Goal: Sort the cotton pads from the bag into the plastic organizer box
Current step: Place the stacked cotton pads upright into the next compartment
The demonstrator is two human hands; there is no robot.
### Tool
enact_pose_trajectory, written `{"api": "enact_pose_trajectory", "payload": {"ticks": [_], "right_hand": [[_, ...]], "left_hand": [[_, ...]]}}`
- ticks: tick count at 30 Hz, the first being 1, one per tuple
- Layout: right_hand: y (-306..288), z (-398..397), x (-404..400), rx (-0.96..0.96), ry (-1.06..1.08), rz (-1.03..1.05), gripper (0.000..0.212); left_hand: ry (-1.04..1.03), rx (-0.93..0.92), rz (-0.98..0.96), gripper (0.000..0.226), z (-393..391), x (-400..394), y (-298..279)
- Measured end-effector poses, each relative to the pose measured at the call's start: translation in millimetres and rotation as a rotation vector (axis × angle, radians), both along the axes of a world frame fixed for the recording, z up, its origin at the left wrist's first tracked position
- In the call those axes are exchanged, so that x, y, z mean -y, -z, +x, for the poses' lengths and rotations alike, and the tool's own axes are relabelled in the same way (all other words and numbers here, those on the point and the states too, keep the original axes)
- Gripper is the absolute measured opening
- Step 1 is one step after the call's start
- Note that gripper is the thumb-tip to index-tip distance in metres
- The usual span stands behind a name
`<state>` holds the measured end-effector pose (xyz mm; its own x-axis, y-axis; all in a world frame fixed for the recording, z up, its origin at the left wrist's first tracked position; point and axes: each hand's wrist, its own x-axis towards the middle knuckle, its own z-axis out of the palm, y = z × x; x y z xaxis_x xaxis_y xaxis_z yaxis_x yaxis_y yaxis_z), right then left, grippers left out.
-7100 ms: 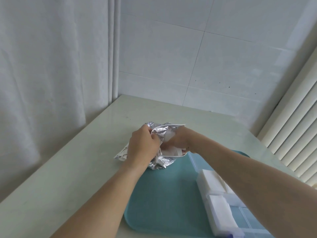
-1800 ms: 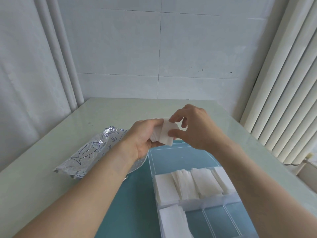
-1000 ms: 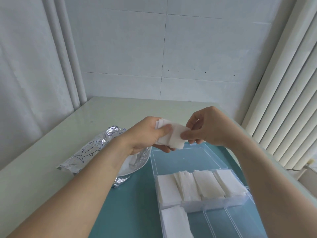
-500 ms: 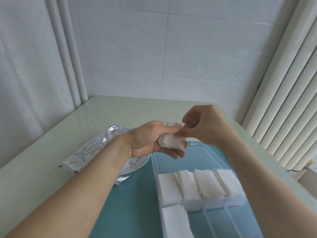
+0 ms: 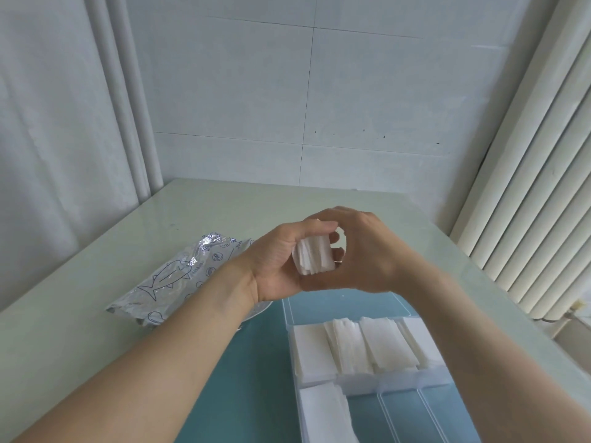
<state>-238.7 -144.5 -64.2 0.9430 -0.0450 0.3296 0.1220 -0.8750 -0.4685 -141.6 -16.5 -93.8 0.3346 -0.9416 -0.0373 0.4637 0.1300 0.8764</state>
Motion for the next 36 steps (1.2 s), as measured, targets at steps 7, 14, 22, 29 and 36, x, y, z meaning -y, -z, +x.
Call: {"api": "enact_pose_trajectory", "payload": {"ticks": [7,14,22,29,36], "right_hand": [[3,1,-3,-0.01,0.001,0.015,0.055],[3,3,-2,-0.017,-0.007,-0.056,0.073],[1,2,4,-0.015,-0.031,-0.021,0.09],[-4,-4,15,-0.116,-0.15,0.057,0.085],[-4,-2,17,-0.024,-0.157,0.166,0.019]], "left_hand": [[0.051,-0.003,-0.017,0.033,-3,2,2],[0.124,0.115,-0.105,0.037,0,1,4],[0.009,0.16,-0.028,0.022,-2,-4,2],[0.056,0.313,0.156,0.023,9,-8,5],[0.314,0.296,0.129,0.067,13,-17,4]]}}
